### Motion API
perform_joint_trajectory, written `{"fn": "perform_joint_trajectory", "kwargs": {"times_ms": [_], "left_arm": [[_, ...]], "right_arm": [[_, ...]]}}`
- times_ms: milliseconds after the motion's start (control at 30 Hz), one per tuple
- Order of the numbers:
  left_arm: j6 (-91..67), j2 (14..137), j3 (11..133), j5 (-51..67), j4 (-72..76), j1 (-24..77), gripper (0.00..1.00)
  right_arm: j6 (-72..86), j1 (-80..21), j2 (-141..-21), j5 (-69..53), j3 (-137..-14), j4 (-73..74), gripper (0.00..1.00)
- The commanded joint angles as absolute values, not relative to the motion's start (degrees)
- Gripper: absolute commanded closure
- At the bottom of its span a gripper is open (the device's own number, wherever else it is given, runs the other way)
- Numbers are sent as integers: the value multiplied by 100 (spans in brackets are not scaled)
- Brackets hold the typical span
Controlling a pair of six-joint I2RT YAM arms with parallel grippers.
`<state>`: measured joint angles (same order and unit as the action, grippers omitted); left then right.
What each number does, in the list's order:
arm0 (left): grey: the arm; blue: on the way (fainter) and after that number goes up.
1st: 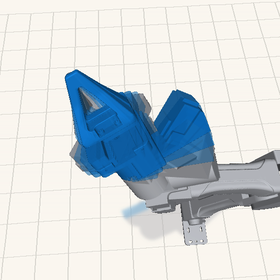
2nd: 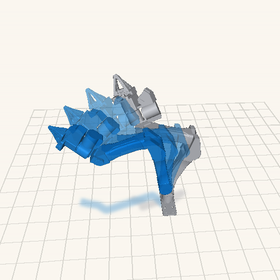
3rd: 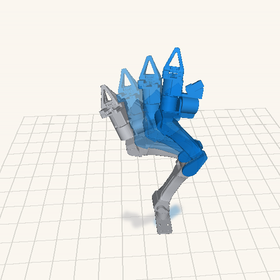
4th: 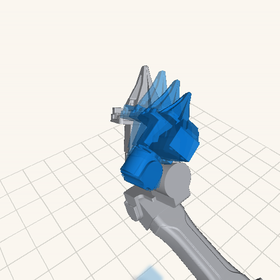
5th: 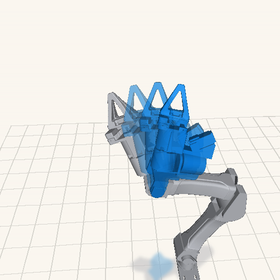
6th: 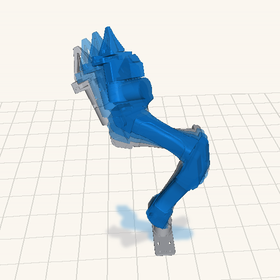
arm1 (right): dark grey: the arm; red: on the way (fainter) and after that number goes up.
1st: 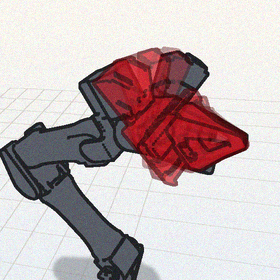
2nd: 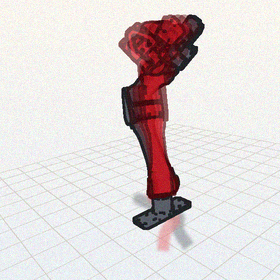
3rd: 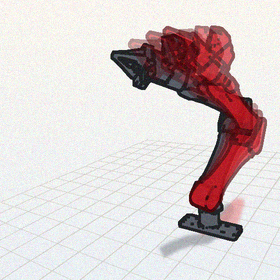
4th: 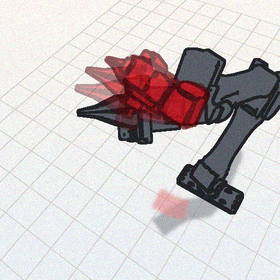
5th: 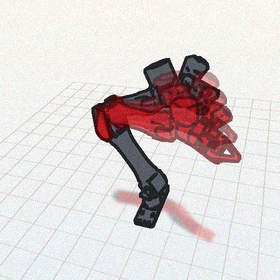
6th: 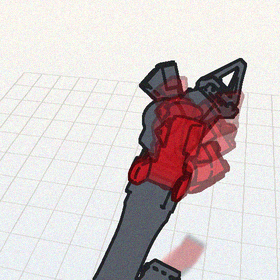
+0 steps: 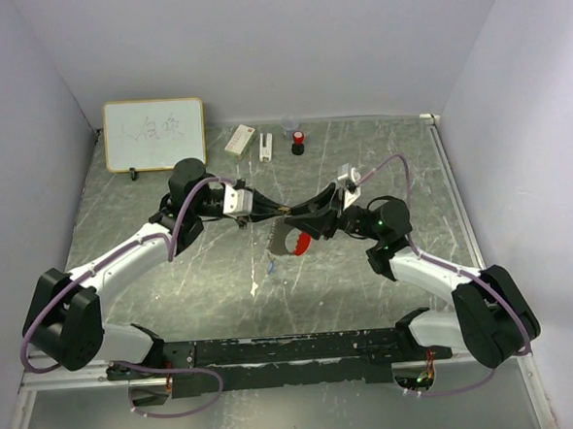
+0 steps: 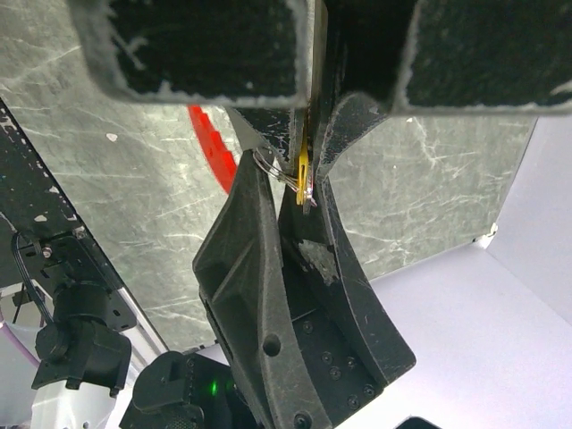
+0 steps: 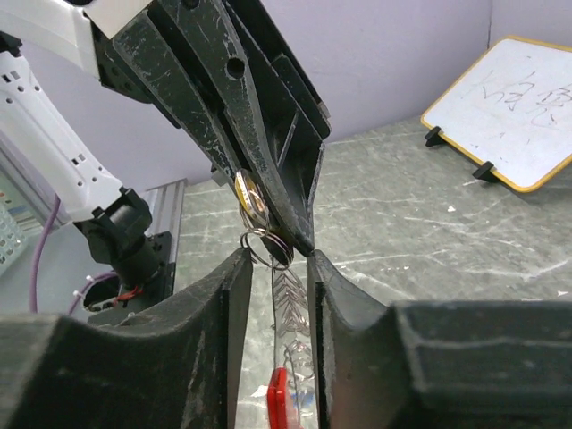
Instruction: Put the keys on the keyring
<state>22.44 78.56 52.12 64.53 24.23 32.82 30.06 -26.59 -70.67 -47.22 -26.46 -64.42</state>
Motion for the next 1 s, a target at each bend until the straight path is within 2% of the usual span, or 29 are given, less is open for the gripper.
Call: {"fn": "perform_joint_trajectory", "kwargs": {"times_ms": [0,67,133,267,367,967], "left_arm": [[2219,7892,5397,6546,2698,3243,93],[2187,7895,5412,6447,2715,3243,93],[2144,7909,5432,6336,2737,3243,93],[2005,7914,5430,6096,2831,3243,93],[1977,7940,5436,5938,2802,3243,93],[2523,8060,5686,4784,1898,3471,93]], "right_arm": [[2998,-2626,-7089,-4782,-2842,-6610,72],[2944,-2628,-7052,-4774,-2835,-6514,79],[2879,-2628,-6990,-4725,-2835,-6334,92],[2681,-2630,-6785,-4565,-2792,-5947,97],[2511,-2636,-6608,-4428,-2763,-5639,100],[1267,-2637,-5700,-3530,-3337,-2883,100]]}}
